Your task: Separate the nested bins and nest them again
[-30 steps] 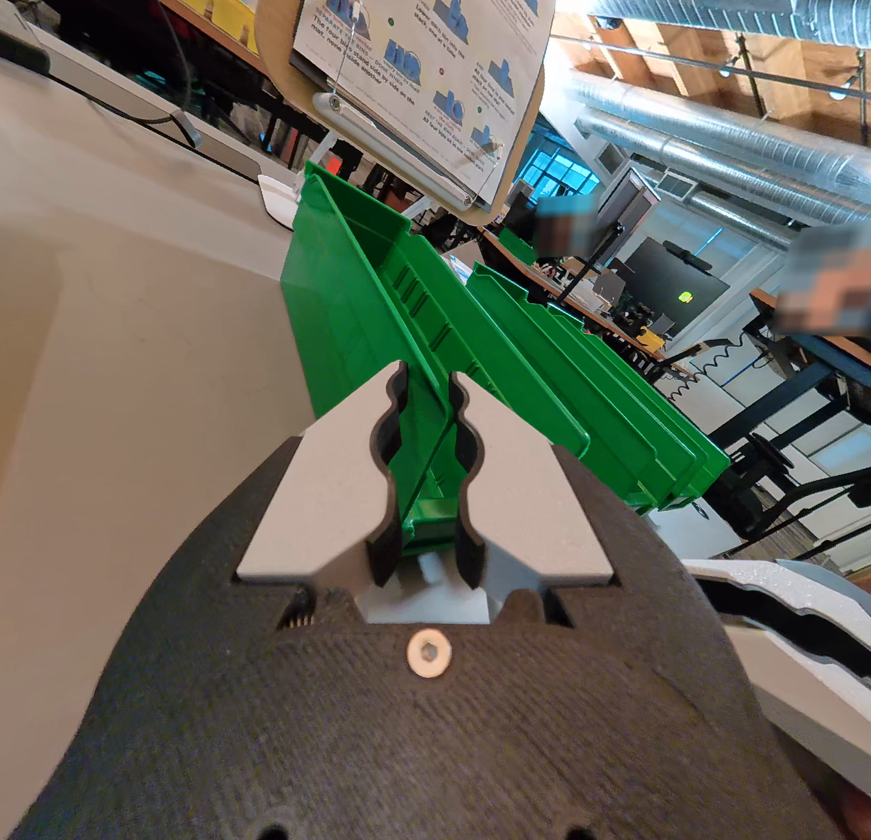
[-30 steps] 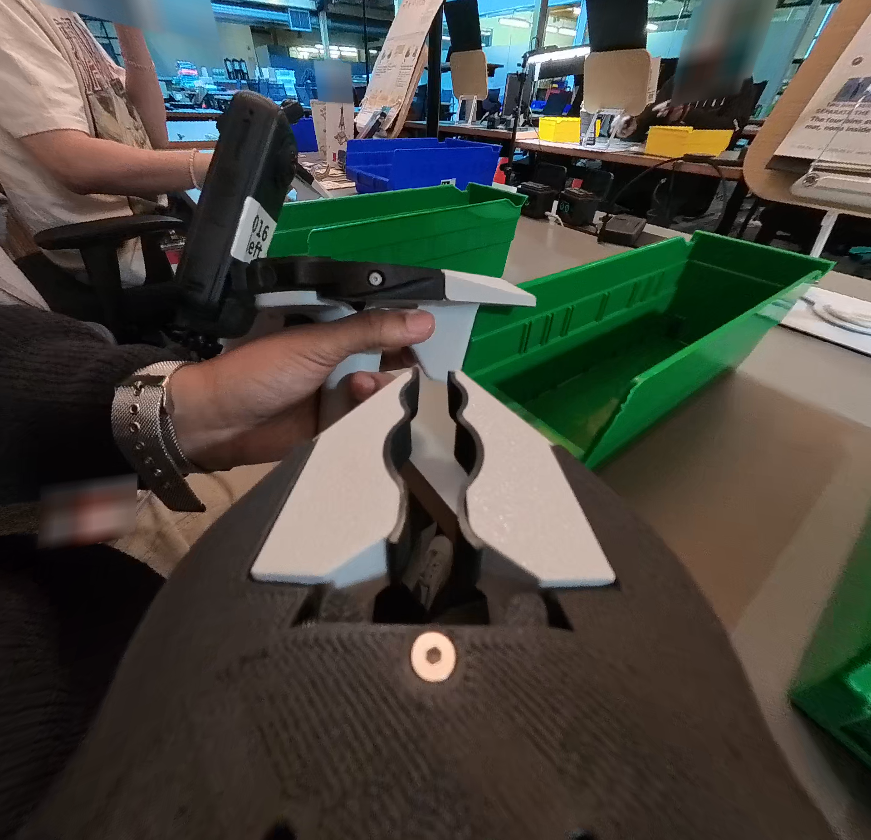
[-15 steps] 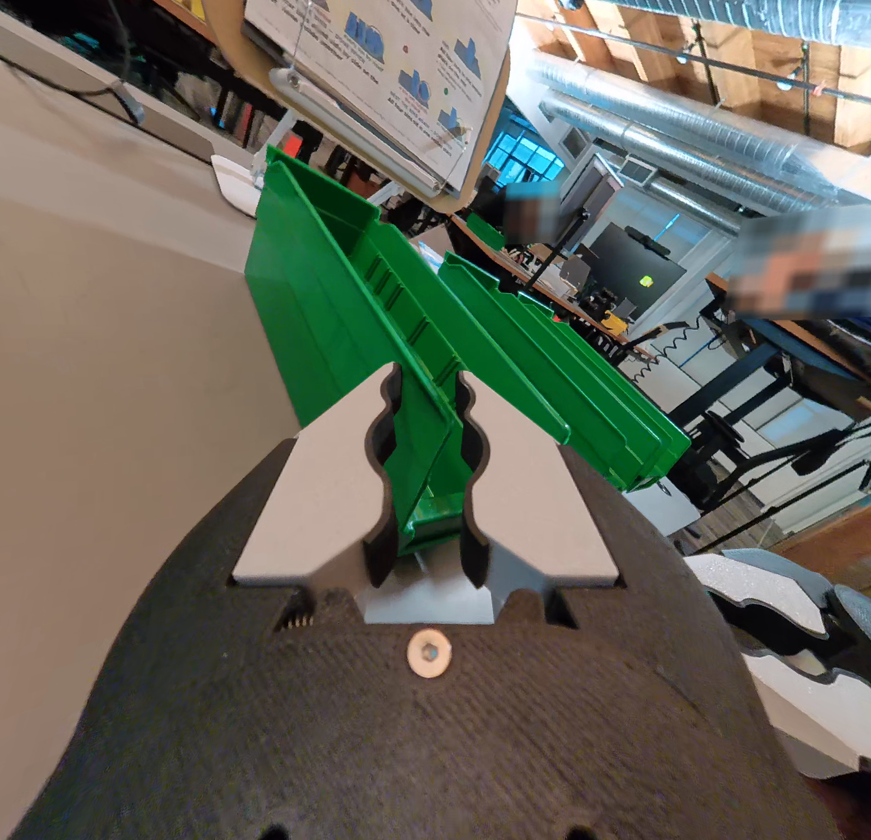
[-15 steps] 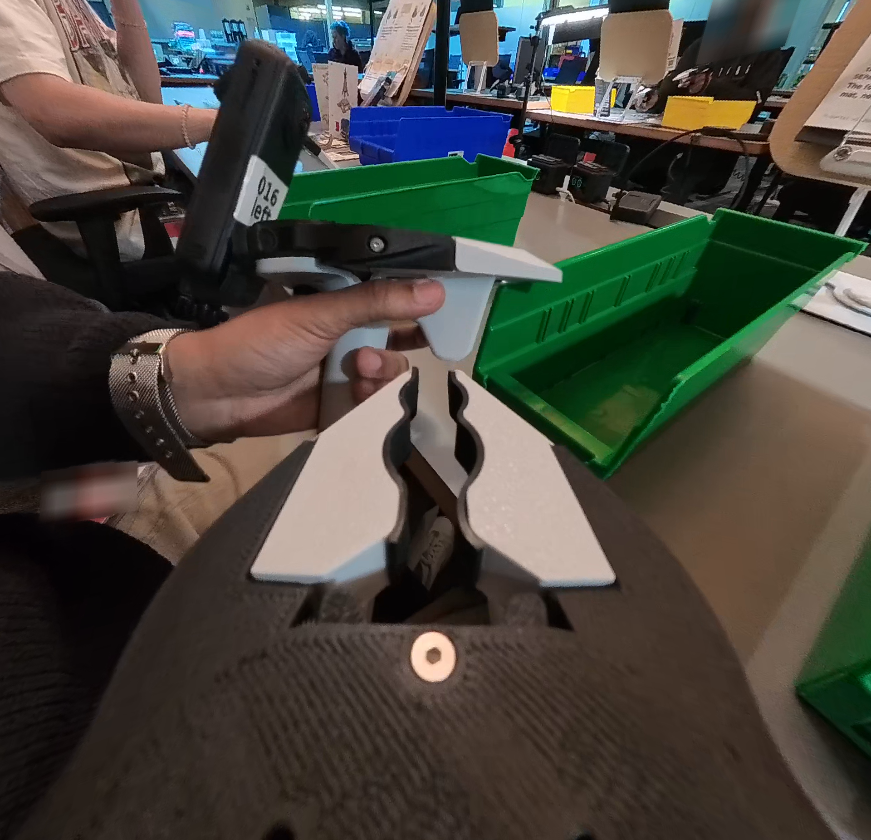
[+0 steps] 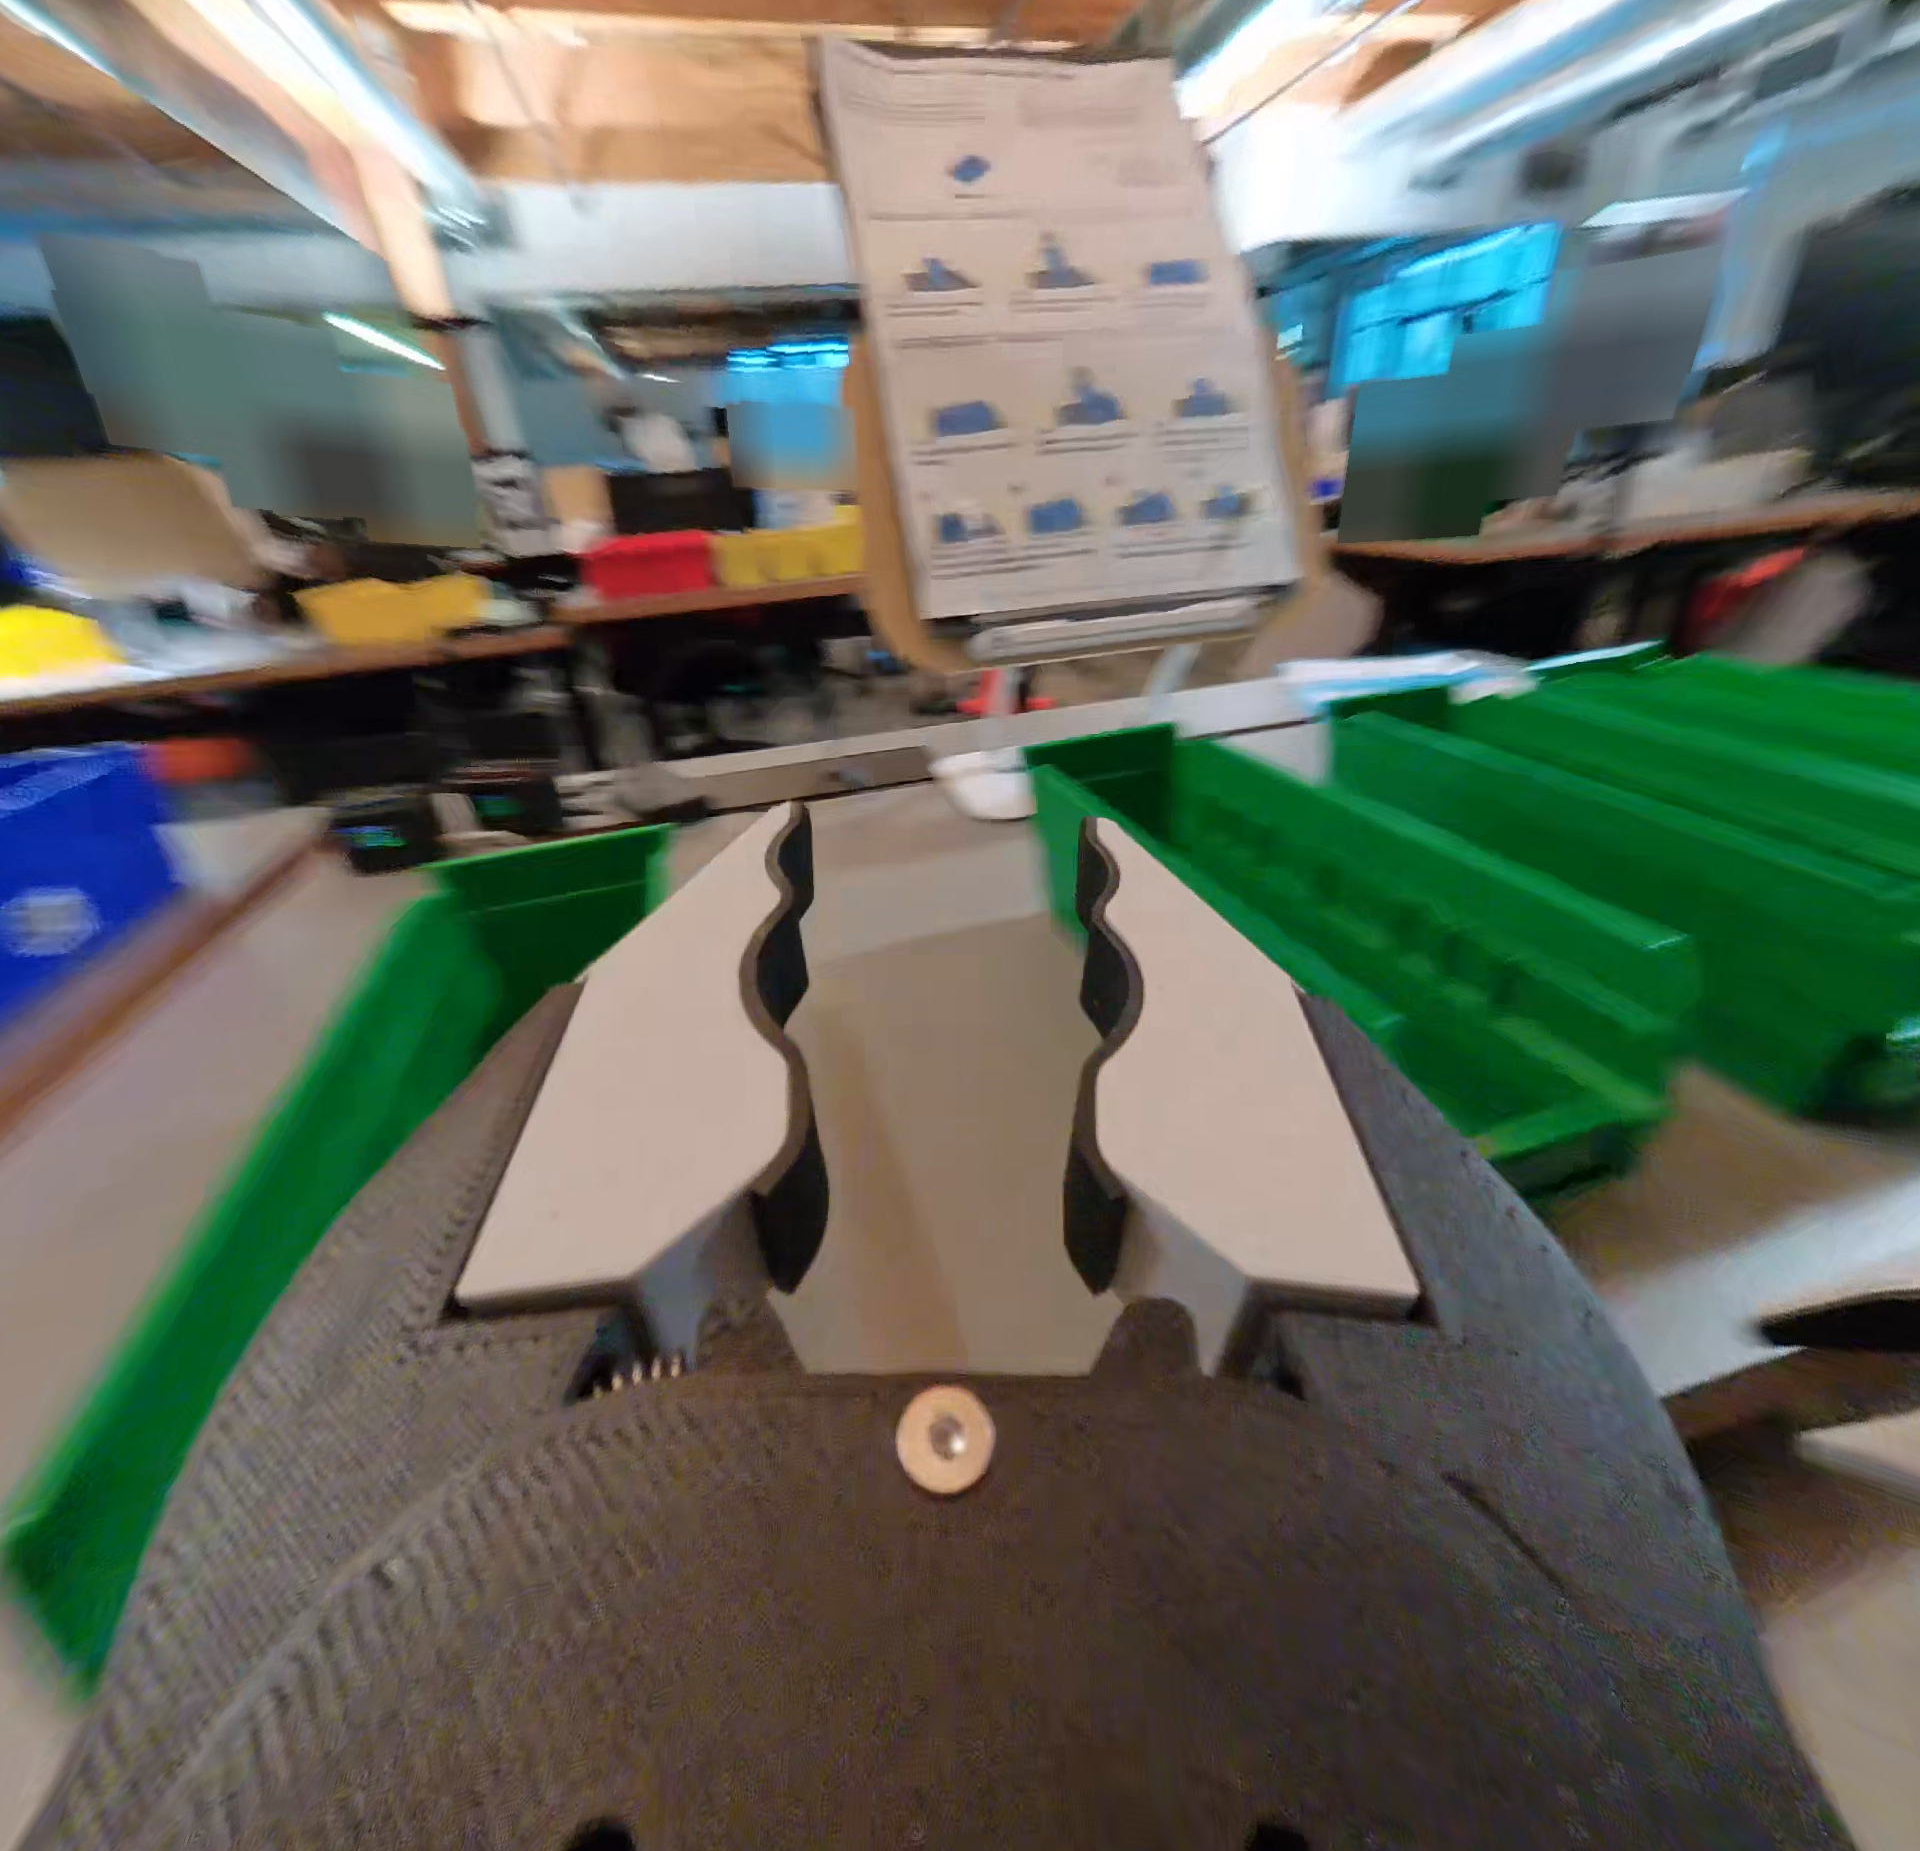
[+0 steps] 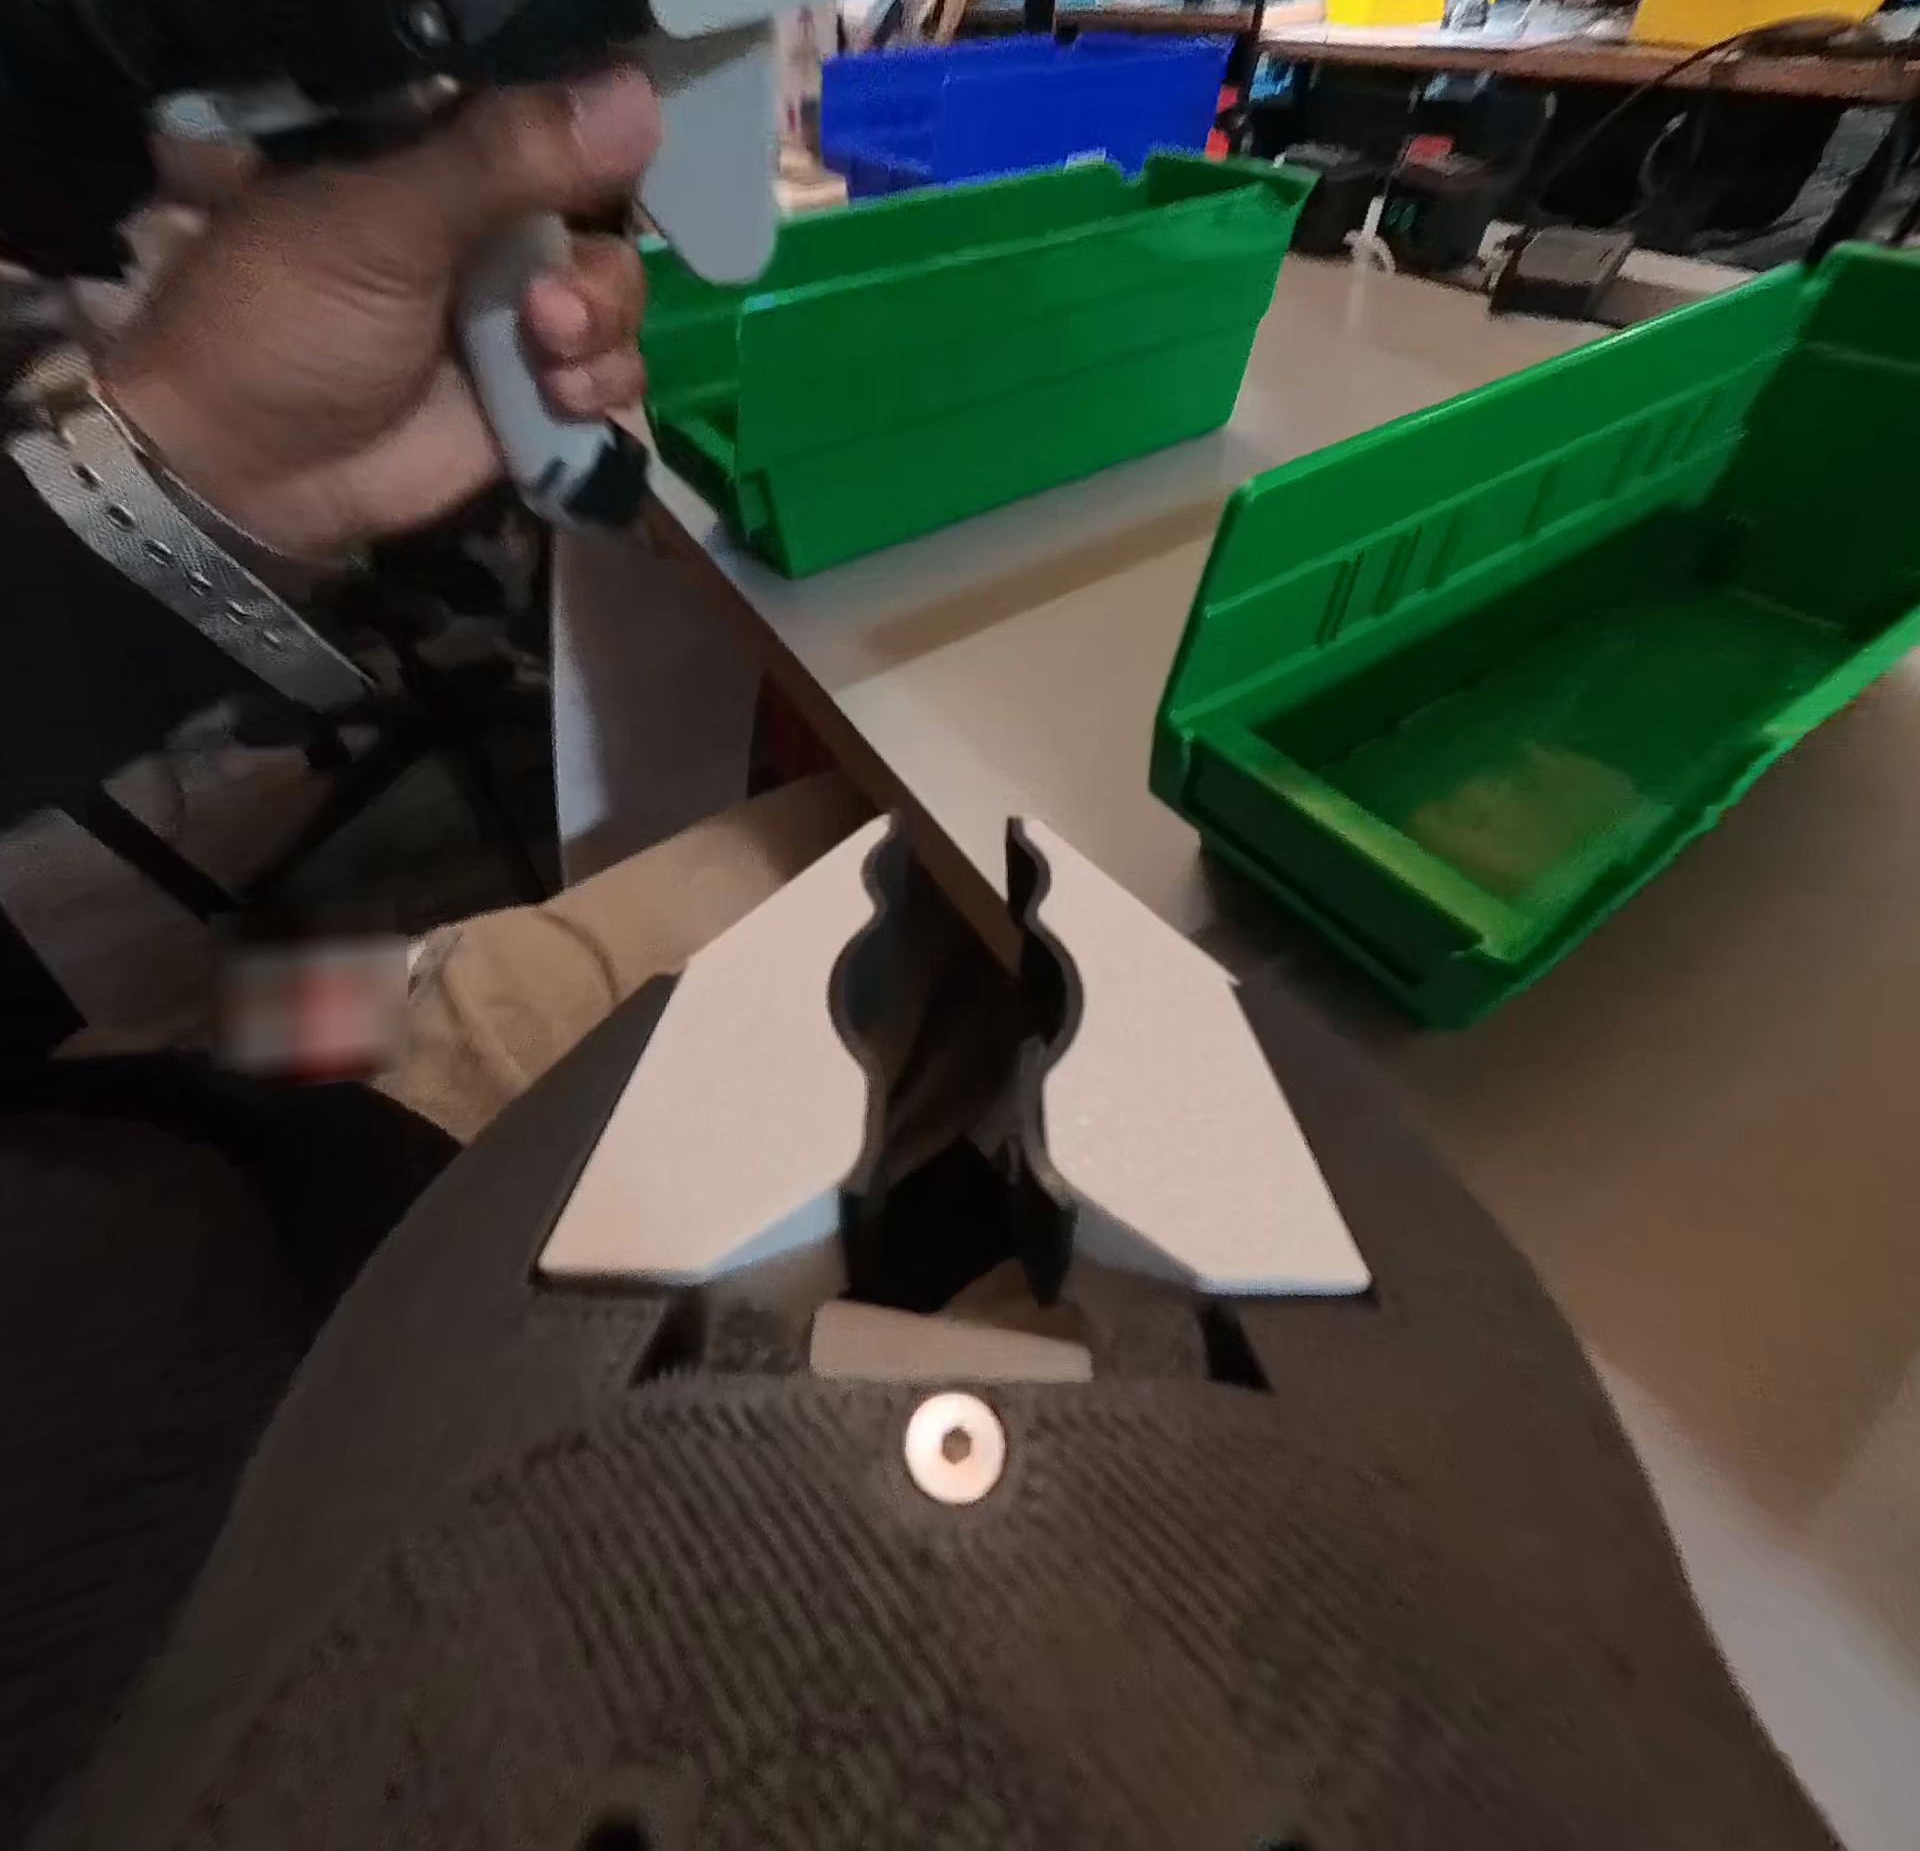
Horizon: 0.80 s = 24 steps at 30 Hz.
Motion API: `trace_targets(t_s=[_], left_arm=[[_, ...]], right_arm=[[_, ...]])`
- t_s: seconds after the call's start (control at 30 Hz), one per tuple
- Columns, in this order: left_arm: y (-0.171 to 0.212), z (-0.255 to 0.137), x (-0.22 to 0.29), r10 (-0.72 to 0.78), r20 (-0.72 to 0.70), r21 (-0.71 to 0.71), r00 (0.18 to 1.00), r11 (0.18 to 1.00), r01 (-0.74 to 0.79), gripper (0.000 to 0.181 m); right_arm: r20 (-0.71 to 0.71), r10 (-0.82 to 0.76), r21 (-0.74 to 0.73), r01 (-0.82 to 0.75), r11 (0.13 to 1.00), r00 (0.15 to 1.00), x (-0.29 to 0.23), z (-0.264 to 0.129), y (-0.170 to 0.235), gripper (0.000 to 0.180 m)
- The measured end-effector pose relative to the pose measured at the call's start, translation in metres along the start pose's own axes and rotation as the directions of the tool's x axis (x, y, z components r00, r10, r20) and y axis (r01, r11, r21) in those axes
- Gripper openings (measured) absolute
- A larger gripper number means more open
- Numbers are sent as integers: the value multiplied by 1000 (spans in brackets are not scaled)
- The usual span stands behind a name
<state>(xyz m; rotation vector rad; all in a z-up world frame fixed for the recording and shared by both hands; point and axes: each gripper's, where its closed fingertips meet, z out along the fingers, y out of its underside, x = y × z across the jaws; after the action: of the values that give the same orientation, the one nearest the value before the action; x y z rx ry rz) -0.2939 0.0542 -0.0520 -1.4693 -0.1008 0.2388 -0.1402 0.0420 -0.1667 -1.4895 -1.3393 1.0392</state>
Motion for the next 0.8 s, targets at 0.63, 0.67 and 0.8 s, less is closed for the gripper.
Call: trace_targets(t_s=[0.63,0.67,0.8], left_arm=[[119,7,-76,130,119,-360,984,930,-79,20],[120,11,-78,135,117,-357,984,930,-85,15],[121,25,-81,176,135,-350,975,929,-119,13]], right_arm=[[91,286,-88,-278,956,954,-2,8,15,25],[90,279,-86,-271,959,956,-2,8,15,25],[90,278,-92,-270,959,956,0,7,17,25]])
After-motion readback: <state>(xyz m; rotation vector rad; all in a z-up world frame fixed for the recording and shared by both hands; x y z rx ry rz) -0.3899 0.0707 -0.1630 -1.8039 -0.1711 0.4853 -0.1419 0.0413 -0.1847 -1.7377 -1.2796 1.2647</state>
